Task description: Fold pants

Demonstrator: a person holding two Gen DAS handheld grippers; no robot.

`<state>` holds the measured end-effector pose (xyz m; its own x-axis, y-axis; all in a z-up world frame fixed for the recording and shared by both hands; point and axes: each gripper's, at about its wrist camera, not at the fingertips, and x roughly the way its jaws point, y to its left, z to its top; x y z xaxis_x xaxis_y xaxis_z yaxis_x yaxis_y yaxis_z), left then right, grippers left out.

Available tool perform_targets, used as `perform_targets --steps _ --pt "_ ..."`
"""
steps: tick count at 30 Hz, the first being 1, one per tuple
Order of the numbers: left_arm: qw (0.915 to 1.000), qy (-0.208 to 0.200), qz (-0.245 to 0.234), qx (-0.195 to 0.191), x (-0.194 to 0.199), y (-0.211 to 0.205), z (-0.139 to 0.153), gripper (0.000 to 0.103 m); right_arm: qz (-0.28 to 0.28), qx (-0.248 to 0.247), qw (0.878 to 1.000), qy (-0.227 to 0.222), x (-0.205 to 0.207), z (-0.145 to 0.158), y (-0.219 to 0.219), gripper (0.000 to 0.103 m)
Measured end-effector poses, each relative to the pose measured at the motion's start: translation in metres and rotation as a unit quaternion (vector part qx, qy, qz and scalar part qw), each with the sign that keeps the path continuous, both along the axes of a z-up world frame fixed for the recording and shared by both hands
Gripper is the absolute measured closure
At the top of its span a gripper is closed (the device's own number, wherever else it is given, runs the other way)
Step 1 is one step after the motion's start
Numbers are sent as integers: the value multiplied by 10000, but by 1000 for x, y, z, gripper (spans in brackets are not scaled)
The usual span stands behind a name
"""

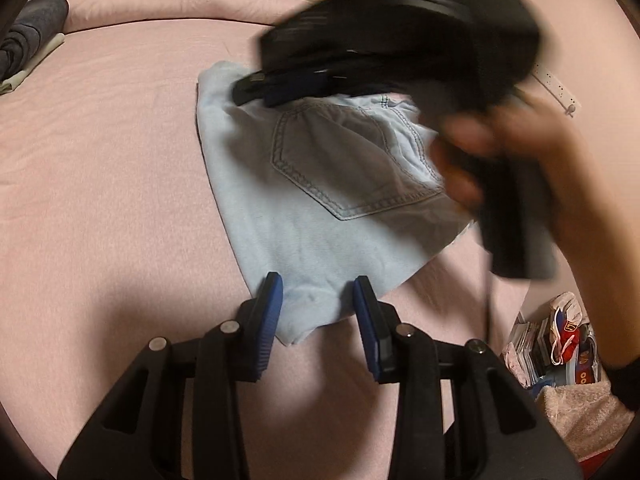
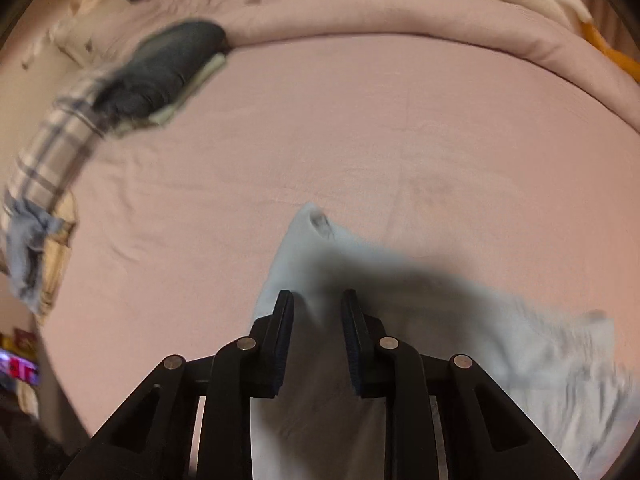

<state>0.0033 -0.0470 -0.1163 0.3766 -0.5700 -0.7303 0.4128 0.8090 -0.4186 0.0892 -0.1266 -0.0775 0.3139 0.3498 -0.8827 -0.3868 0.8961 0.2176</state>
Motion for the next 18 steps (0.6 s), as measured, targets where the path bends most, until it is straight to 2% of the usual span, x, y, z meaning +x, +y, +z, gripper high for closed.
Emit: perform_targets --steps 2,4,8,10,13,14,15,16,17,18 --pt "10000 2 2 14 -3 -2 1 66 50 -38 9995 -317 -27 11 -11 79" --pt "10000 36 -14 10 3 -6 -2 66 46 -313 9978 -580 -65 17 -27 79" --pt "10000 58 -6 26 8 -6 -2 68 168 -816 9947 -609 -125 -1 -55 79" --pt "10000 22 19 75 7 -6 -1 68 225 -796 9909 -1059 -158 -1 -69 79" --pt "9999 32 30 145 7 -10 3 67 337 -940 9900 -994 -178 7 -71 76" --pt "9999 54 38 151 8 -5 5 67 368 -924 9905 -948 -181 9 -74 76" --pt "9999 92 69 121 8 -1 7 67 295 -757 9931 -841 -183 14 -82 75" --pt "9997 169 144 56 8 5 9 62 167 -488 9959 -742 -181 18 -88 75" --pt "9994 247 259 6 11 10 9 48 -45 -121 9978 -645 -182 22 -103 70" --pt "9988 302 378 -63 11 14 10 43 -292 161 9977 -593 -182 26 -116 55"
